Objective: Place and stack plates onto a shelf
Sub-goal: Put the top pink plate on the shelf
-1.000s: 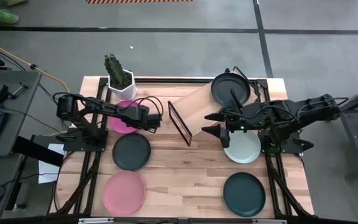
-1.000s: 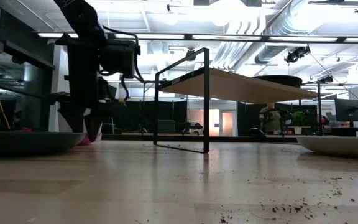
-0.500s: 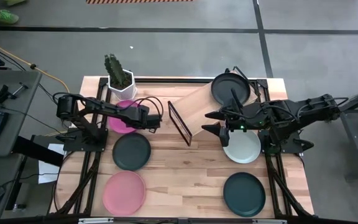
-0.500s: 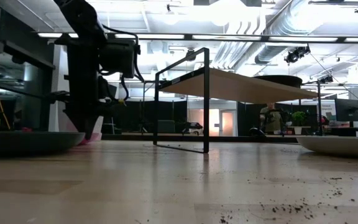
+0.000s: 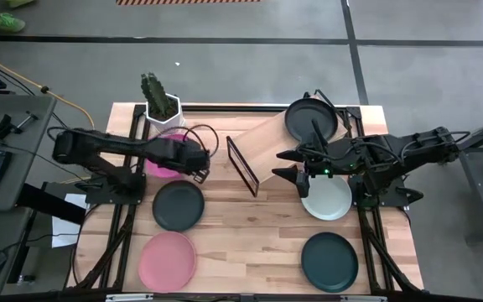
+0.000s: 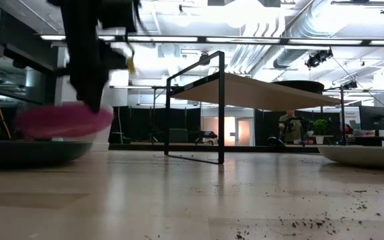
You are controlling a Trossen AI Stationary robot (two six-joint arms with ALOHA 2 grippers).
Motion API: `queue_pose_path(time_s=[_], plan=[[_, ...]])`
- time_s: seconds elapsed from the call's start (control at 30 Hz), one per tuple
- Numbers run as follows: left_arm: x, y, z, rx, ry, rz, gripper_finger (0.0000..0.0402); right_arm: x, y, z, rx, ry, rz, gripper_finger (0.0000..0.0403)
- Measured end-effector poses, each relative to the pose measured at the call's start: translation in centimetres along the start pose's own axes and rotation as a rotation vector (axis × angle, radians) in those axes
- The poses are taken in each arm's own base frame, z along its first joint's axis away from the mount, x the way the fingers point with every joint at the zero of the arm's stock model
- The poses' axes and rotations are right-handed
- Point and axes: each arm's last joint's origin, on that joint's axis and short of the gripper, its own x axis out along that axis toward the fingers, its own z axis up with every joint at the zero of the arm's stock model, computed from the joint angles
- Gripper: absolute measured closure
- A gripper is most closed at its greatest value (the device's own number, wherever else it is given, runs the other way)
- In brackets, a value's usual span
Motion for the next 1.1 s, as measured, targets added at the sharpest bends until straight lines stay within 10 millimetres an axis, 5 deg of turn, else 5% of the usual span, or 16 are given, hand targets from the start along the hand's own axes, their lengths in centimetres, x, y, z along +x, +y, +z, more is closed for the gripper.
queue_pose_path(time_s=[0.37, 0.63, 0.8, 1.1], plan=[[-12.3, 0.1, 1.9, 0.083, -0.226, -0.383, 0.0400, 0.0, 0.0, 0.3, -0.005, -0.035, -0.007, 0.0153], [-18.3, -2.4, 4.9, 0.296, -0.439, -0.438, 0.0401, -0.9, 0.0, 1.2, -0.001, -0.120, -0.008, 0.0153], [-18.9, -5.3, 7.6, 0.545, -0.489, -0.357, 0.0401, -2.7, -0.5, 2.1, 0.030, -0.212, -0.041, 0.0153], [-14.9, -11.8, 10.5, 1.026, -0.541, -0.089, 0.0401, -4.6, -0.9, 3.2, 0.025, -0.307, -0.041, 0.0153]])
